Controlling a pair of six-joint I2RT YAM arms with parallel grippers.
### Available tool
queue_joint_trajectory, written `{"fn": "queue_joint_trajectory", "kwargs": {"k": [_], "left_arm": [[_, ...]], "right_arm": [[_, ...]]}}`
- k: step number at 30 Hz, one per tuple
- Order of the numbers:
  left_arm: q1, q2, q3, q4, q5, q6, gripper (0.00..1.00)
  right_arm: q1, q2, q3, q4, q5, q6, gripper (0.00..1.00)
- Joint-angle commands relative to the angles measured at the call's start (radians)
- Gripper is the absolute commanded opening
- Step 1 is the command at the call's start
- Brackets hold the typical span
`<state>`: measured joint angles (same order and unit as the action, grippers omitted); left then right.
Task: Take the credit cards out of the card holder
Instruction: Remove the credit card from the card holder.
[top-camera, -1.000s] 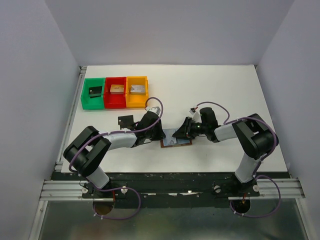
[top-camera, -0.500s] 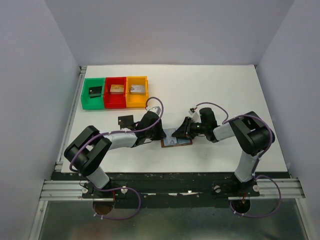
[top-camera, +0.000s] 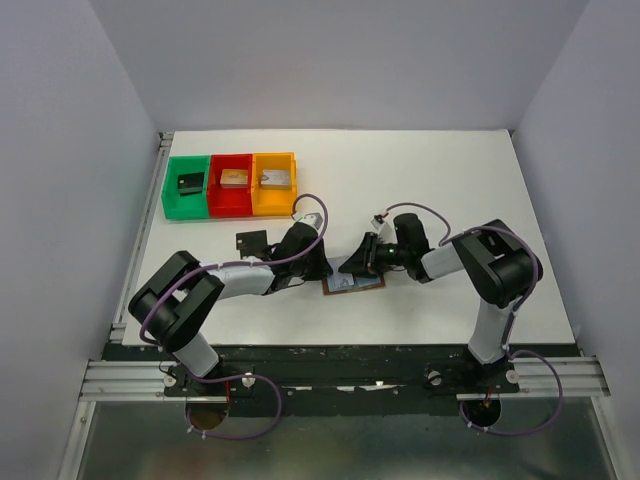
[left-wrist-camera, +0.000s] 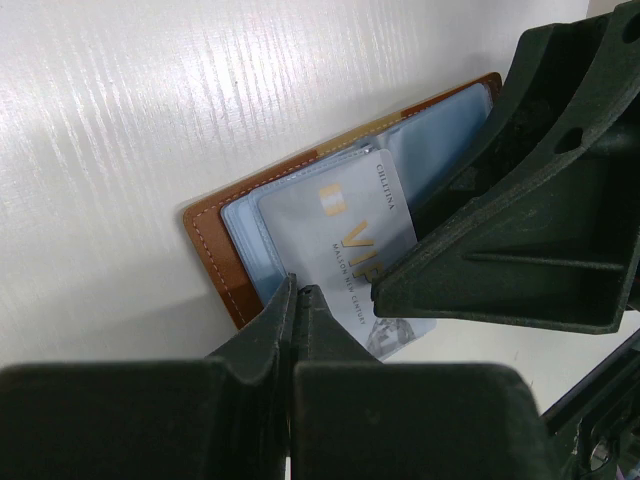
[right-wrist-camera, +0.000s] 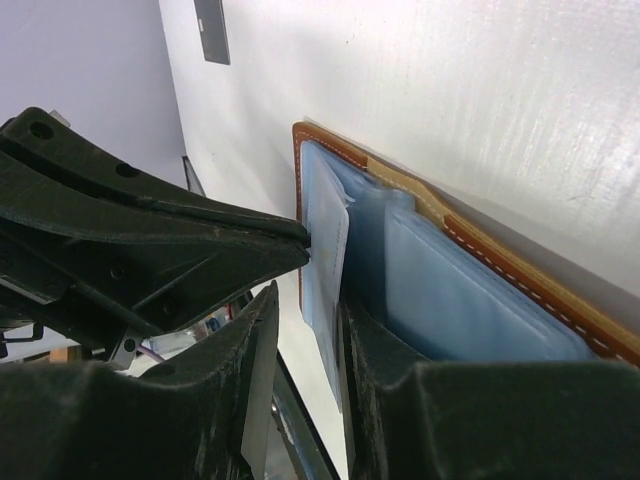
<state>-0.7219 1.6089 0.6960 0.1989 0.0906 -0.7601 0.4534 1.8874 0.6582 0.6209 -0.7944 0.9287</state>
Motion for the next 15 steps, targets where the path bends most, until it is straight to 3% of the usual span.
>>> {"fn": "queue_joint_trajectory", "kwargs": {"k": [1,6,15], "left_arm": [[-0.014,0.028,-0.021,-0.009,0.038,0.011,0.00],[-0.013,0.003,-0.030,-0.042,-0.008,-0.004,0.01],[-0.013,-0.049,-0.056,-0.053,-0.049,-0.016,0.12]], "right_arm": [[0.027,0.024,0.020,0.033,-0.039,0.005,0.37],[0.025,-0.008,0.009,-0.003,-0.023,-0.013,0.35],[0.024,-0.062,0.011,-0.107,0.007,-0.074,0.34]]}}
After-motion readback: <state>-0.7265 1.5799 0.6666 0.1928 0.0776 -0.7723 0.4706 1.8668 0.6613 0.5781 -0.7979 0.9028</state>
